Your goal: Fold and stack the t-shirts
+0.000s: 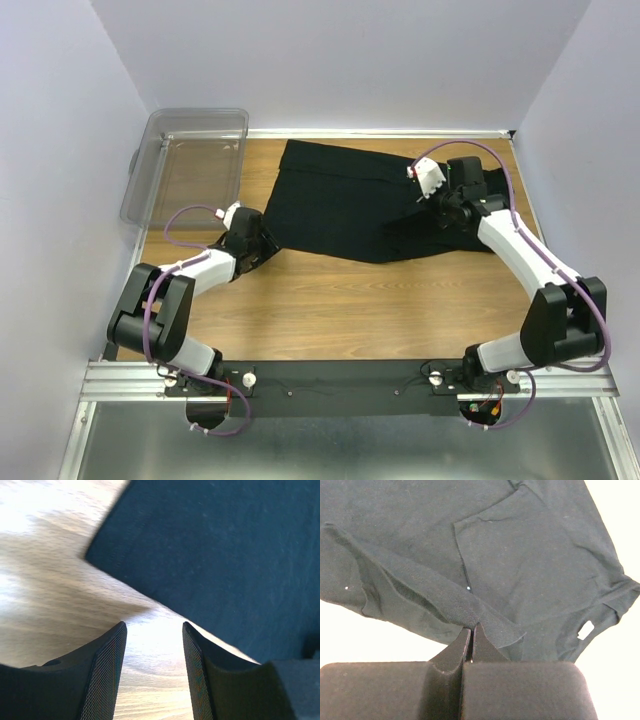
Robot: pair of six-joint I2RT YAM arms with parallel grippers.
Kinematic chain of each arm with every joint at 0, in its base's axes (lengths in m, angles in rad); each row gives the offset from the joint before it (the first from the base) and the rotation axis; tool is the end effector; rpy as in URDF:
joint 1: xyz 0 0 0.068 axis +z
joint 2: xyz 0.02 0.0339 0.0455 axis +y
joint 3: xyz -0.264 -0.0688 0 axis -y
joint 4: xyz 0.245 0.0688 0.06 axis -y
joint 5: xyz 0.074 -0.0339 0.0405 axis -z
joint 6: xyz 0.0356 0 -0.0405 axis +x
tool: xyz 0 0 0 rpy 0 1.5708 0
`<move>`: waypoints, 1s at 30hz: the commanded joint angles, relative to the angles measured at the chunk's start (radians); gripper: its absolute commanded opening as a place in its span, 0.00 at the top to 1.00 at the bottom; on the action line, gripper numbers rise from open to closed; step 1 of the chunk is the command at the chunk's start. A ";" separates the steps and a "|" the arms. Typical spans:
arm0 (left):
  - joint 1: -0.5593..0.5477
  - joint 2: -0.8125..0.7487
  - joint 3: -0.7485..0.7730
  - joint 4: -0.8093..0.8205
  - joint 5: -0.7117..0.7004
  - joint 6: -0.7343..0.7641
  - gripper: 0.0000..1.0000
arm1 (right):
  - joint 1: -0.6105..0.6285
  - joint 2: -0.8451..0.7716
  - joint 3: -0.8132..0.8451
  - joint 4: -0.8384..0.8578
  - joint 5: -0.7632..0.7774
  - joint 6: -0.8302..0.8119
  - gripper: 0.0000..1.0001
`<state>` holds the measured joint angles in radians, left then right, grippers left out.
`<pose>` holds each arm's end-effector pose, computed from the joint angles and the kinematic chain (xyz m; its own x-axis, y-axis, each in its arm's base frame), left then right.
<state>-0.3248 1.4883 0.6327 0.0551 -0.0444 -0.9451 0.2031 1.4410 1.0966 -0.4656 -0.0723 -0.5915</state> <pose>0.2663 -0.0880 0.1523 -0.6330 -0.6413 -0.4336 -0.3818 0.7459 -0.5458 0.3053 0.0655 0.2697 -0.4495 -0.6604 -0.6015 -0.6031 0.7211 -0.3410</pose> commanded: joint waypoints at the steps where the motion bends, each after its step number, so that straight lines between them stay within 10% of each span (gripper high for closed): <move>1: -0.005 0.018 0.054 -0.157 -0.139 -0.060 0.43 | -0.013 -0.062 -0.021 -0.011 0.017 0.010 0.99; 13: 0.020 0.128 0.177 -0.259 -0.190 -0.101 0.44 | -0.031 -0.139 -0.052 -0.011 0.006 -0.002 0.99; 17: 0.021 0.156 0.202 -0.262 -0.195 -0.096 0.66 | -0.033 -0.154 -0.055 -0.011 0.000 -0.007 1.00; 30: 0.027 0.228 0.297 -0.333 -0.288 -0.090 0.61 | -0.037 -0.188 -0.058 -0.013 -0.026 -0.008 1.00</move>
<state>-0.3058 1.6699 0.9012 -0.2054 -0.2413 -1.0309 0.1745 1.2789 1.0439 -0.4656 -0.0738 -0.5957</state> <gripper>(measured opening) 0.388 0.012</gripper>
